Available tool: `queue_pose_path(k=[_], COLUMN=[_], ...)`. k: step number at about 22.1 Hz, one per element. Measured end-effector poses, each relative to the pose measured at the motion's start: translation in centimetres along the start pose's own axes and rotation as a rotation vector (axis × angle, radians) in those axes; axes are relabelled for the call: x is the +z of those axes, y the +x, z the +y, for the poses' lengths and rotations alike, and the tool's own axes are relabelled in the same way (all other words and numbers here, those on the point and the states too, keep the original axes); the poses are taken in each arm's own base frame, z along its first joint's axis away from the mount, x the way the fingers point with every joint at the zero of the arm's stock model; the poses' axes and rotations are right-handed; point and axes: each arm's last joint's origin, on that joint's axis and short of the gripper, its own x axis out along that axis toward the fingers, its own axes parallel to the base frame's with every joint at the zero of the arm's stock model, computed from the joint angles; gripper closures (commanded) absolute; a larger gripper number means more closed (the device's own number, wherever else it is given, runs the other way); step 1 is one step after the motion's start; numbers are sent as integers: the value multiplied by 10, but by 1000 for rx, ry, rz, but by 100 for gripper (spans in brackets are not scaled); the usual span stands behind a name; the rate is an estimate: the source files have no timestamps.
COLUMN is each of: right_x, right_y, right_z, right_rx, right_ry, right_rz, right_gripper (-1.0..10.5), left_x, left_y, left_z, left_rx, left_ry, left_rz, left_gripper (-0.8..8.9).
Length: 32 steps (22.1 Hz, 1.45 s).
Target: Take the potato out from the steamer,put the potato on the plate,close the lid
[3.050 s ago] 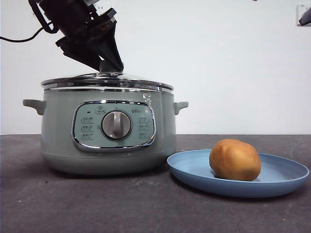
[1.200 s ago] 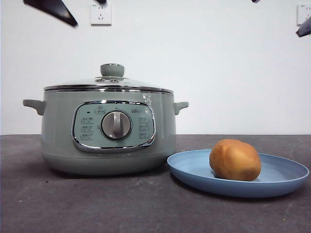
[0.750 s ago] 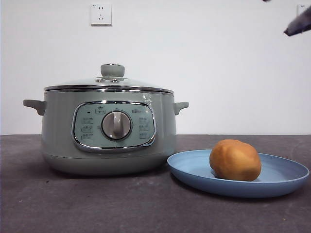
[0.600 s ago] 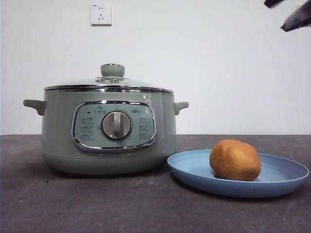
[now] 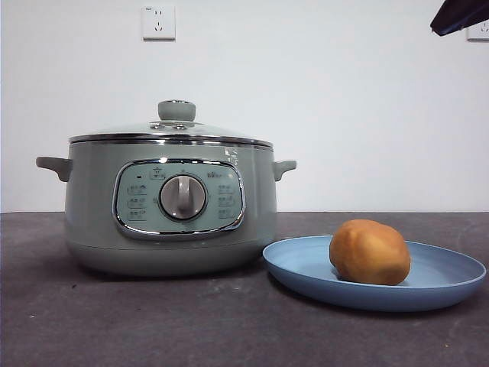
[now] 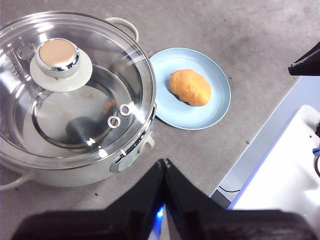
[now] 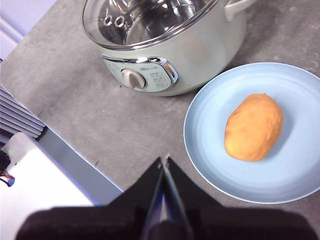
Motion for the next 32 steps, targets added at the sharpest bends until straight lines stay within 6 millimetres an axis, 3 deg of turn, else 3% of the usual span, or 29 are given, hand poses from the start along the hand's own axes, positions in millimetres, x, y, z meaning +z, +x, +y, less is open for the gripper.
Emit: queue_pose_path(k=[9,15,22,24,27,29,32], right_x=[0,0,0,0,0,0,0], right_y=[0,0,0,0,0,0,0], right_z=[0,0,0,0,0,0,0], right_rx=[0,0,0,0,-1,-1,0], right_ry=[0,0,0,1,1,1,1], right_rz=[0,0,1,2,2,2,2], right_gripper=[946,947,947,947,947,947,947], left_x=[-2,0,2,9,11,-1,-24], left_y=[0,0,0,-4,-32,-56,-62], left_z=[0,4,5,11,21,19,19], left_rx=[-1,152,186,224,358,470,568], left_ry=[-9,30,46,50,56,95,130], left_rz=[23,22,1,-80,-307,-519,-672], left_gripper=[818,817,817,817,817,817,817])
